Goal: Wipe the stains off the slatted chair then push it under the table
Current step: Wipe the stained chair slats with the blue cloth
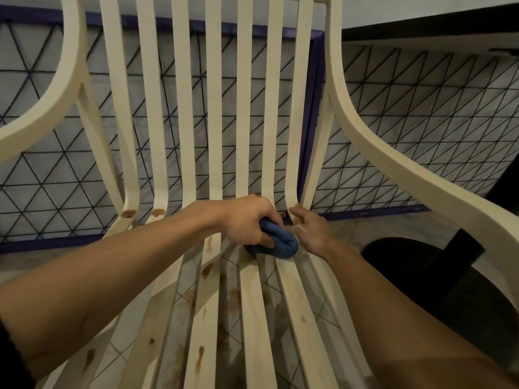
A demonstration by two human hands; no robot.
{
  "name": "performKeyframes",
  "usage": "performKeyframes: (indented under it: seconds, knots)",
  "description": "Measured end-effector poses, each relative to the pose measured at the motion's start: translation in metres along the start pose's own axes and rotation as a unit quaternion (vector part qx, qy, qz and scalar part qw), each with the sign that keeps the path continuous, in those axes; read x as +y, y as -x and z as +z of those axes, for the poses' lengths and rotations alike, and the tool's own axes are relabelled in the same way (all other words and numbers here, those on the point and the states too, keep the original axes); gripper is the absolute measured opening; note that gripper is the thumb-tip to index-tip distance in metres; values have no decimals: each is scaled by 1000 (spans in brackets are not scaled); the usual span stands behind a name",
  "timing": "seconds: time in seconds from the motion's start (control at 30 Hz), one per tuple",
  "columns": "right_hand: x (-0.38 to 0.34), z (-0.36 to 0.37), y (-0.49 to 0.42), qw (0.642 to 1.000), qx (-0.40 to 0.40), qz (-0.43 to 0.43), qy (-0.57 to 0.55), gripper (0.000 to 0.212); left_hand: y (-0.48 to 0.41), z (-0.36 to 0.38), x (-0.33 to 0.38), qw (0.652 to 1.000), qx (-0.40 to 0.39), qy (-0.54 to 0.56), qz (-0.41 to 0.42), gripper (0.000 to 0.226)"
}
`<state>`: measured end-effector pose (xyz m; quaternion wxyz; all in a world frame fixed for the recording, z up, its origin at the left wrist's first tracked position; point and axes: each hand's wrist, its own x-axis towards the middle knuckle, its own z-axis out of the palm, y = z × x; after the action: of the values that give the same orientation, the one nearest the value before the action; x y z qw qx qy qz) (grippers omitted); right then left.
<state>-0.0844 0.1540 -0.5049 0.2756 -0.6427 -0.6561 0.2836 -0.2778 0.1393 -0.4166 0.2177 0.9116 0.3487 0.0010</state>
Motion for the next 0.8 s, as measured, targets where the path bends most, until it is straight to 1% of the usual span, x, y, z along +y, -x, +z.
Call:
performKeyframes:
  seconds: [0.03, 0.1, 0.13, 0.23, 0.27, 0.3, 0.43, 0.6, 0.7, 0.8]
  knots:
    - [-1, 0, 1, 1000, 2, -3, 2, 55, 0, -1, 1, 1000, -11, -1, 1, 18]
    - [-2, 1, 1, 1000, 6, 1, -6, 52, -2, -1, 0, 1000, -3, -5, -5, 11]
    - [-2, 2, 1, 1000, 6, 4, -11, 49, -4, 1, -1, 1000, 13, -4, -10, 6]
    - [-2, 4, 0, 1000, 13, 4, 4, 45, -7, 9, -8, 996, 78, -13, -31, 6]
    - [-2, 5, -1, 1000, 13, 6, 4, 44, -8, 11, -11, 995, 93, -13, -36, 2]
    - [-1, 5, -1, 1000, 12, 6, 3, 44, -8, 13, -12, 994, 101, -11, -42, 4]
    - [-2, 5, -1, 1000, 16, 11, 9, 44, -5, 15, -12, 995, 89, -5, -44, 9]
    - [-1, 7, -2, 1000, 15, 11, 10, 37, -1, 4, -10, 998, 43, 14, -35, 7]
    - [-1, 7, -2, 1000, 15, 9, 11, 40, -9, 3, -13, 997, 59, 5, -39, 11]
    - [0, 8, -2, 1000, 21, 6, 1, 42, -23, 2, -24, 994, 84, -18, -62, 8]
